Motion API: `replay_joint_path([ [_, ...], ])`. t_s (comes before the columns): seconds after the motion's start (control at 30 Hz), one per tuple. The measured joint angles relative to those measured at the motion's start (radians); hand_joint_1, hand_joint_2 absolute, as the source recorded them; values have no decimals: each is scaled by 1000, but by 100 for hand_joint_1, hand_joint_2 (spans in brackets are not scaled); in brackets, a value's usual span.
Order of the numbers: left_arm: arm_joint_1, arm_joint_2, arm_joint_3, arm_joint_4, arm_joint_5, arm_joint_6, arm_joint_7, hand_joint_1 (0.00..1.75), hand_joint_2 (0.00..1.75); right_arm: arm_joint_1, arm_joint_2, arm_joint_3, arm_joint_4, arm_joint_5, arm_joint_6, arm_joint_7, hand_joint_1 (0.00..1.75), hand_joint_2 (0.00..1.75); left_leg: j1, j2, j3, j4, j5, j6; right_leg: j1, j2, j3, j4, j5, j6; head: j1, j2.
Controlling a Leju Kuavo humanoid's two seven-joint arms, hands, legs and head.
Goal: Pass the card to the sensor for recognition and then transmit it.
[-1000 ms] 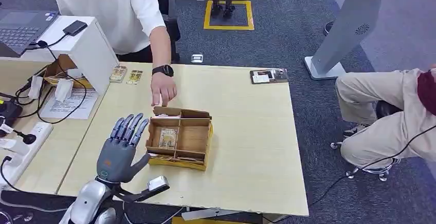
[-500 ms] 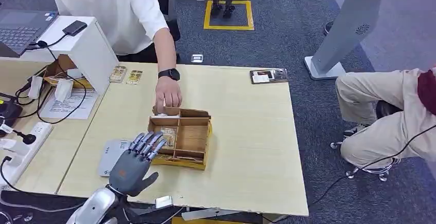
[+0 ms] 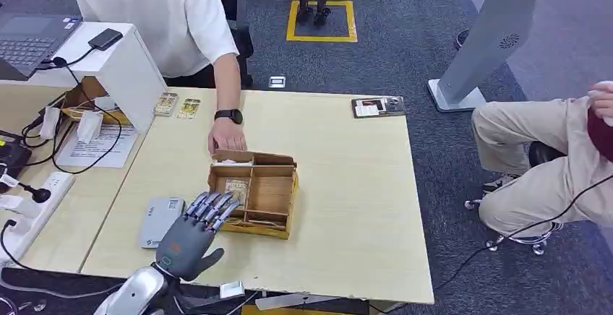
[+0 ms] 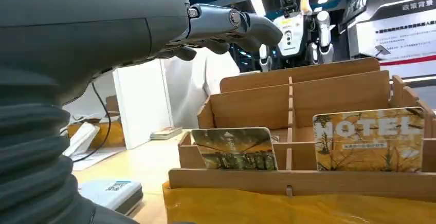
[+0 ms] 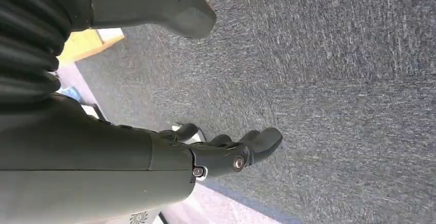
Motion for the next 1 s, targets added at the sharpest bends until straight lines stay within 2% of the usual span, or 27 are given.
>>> replay_joint_path([
  [0.23,-52,-41,-34,56,-35,0,49,0,175,-5,0,0,0,18,0,5,0,175,0,0,0,0,0,0,0,0,0,0,0,0,0,0],
  [0.37,-72,-60,-42,85,-36,2,57,0,175,-6,0,0,0,19,0,5,0,175,0,0,0,0,0,0,0,0,0,0,0,0,0,0],
  [0.67,-122,-110,-42,175,-101,9,161,0,175,-7,1,5,0,26,0,14,0,175,0,0,0,0,0,0,0,0,0,0,0,0,0,0],
  [1.0,-135,-132,-42,229,-119,12,184,0,175,-6,1,5,0,26,0,15,0,175,0,0,0,0,0,0,0,0,0,0,0,0,0,0],
])
